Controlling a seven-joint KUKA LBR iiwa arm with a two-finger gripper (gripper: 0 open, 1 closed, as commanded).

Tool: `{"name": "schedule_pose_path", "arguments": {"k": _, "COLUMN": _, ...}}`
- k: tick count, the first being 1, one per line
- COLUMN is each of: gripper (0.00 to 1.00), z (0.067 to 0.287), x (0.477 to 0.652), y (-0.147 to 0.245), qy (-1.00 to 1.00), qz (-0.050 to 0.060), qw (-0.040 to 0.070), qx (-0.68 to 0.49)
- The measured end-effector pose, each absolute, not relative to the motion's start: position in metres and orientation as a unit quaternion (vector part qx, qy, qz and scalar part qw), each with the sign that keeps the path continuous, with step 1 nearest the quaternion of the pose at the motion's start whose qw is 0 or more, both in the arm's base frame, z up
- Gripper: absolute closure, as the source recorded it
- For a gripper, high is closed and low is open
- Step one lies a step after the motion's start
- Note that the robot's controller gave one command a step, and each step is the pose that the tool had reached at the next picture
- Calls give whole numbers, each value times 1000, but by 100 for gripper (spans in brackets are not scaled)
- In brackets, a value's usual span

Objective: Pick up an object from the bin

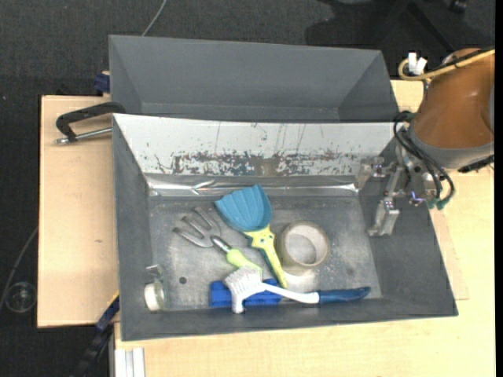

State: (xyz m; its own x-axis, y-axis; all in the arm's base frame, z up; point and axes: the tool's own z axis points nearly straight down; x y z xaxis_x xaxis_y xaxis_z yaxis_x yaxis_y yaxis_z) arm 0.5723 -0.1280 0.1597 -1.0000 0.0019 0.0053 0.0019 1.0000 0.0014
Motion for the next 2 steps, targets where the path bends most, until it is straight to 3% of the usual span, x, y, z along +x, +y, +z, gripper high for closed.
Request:
{"name": "schedule_pose_path", "arguments": {"k": 1, "gripper": 0, "z": 165, "x": 574, "y": -128, "qy": -1000, "qz": 0, "qw": -1, "qx": 0}}
{"name": "schedule_pose_path", "arguments": {"k": 2, "gripper": 0, "z": 147, "x": 580, "y": -107, "qy": -998, "qz": 2, "qw": -3, "qx": 70}}
